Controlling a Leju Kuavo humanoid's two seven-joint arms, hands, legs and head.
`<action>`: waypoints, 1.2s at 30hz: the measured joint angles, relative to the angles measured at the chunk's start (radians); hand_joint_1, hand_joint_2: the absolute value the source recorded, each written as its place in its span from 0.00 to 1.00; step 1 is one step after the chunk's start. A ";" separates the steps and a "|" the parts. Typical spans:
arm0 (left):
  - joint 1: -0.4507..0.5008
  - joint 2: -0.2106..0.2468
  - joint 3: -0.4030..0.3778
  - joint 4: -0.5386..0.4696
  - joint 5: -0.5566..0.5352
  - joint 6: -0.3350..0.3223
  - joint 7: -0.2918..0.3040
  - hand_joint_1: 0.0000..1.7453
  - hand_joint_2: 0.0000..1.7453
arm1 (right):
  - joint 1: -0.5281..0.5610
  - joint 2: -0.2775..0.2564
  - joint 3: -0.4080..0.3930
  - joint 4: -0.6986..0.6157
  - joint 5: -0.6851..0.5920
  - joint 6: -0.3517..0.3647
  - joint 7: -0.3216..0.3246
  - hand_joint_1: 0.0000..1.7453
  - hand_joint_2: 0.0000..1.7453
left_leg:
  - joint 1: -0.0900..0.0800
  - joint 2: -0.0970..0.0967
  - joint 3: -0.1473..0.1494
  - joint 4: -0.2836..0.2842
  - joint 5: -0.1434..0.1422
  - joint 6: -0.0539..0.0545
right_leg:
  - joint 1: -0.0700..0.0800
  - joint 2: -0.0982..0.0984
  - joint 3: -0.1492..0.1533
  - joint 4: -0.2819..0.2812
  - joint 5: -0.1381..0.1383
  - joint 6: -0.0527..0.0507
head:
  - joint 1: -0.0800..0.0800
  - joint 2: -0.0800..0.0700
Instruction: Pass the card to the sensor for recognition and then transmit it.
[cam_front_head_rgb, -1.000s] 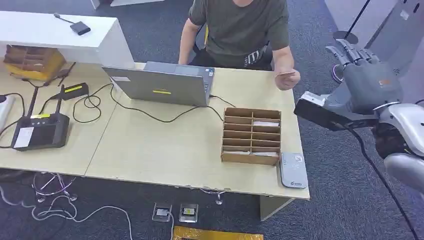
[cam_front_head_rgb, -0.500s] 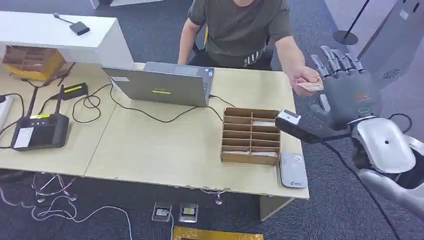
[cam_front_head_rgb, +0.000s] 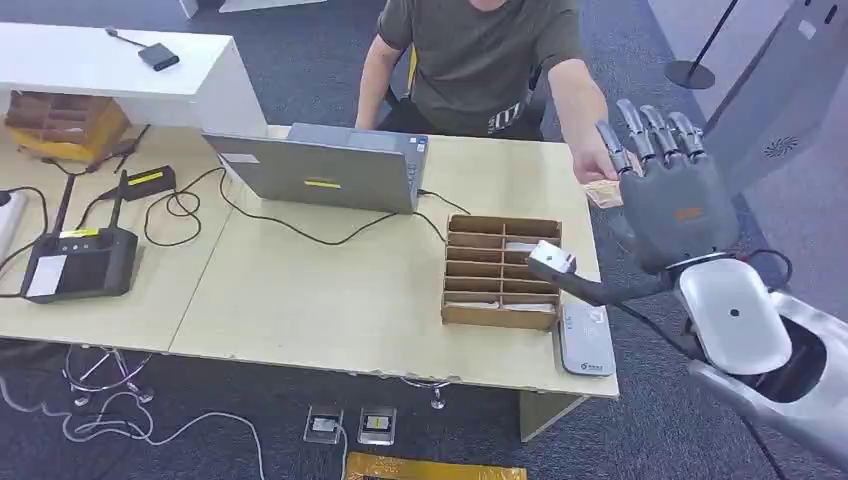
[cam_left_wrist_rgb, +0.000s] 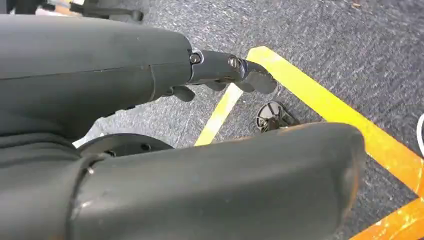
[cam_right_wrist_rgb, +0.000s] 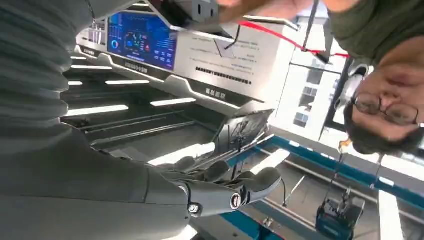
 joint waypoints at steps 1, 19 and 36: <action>0.000 0.000 -0.003 0.001 -0.007 -0.009 0.003 0.00 0.00 | 0.020 0.000 -0.008 -0.006 0.000 0.019 0.000 0.00 1.00 | 0.000 0.000 0.000 0.000 0.000 0.000 | 0.000 0.000 0.000 0.000 0.000 0.000 | 0.000 0.000; 0.000 0.009 -0.054 0.013 -0.052 -0.062 0.018 0.00 0.00 | 0.283 -0.035 -0.253 -0.163 0.010 0.196 -0.004 1.00 1.00 | 0.000 0.001 0.000 0.000 0.000 0.000 | 0.000 0.001 0.000 0.000 0.000 0.000 | 0.000 0.000; -0.001 0.012 -0.075 0.016 -0.062 -0.061 0.025 0.00 0.00 | 0.331 -0.037 -0.342 -0.193 -0.009 0.208 -0.024 0.89 1.00 | 0.000 0.001 0.000 0.000 0.000 0.000 | 0.000 0.002 0.000 0.000 0.000 0.000 | 0.000 0.000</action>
